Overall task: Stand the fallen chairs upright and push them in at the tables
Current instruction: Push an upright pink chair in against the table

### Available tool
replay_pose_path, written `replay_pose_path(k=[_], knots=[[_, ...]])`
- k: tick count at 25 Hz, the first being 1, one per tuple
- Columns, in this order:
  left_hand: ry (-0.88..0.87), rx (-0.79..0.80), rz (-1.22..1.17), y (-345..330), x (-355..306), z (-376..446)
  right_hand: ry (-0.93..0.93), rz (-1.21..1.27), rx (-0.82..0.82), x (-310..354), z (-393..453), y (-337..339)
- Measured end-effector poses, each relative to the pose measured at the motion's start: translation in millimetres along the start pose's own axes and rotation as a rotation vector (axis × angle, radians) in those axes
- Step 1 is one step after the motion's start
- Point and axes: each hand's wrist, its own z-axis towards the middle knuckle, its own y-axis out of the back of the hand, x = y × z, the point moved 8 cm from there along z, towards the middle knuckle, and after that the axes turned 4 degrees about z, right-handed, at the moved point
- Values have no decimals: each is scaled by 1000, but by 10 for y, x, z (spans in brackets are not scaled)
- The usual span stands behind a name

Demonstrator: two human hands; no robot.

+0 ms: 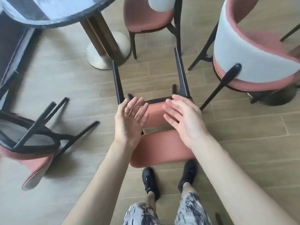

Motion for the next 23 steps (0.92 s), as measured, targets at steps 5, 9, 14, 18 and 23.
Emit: replay_pose_path(k=[5, 9, 14, 18, 23], knots=[[126, -19, -86, 383, 754, 274, -35, 26, -64, -496, 290, 472], [172, -70, -188, 678, 1377, 458, -113, 23, -86, -973, 563, 988], [198, -155, -293, 1076, 2109, 664, -218, 18, -97, -1693, 897, 1497], [223, -173, -287, 1361, 2538, 899, -249, 35, -117, -2195, 1141, 1737], [308, -189, -309, 1843, 3193, 1344, -271, 74, -221, -2932, 1526, 2146]])
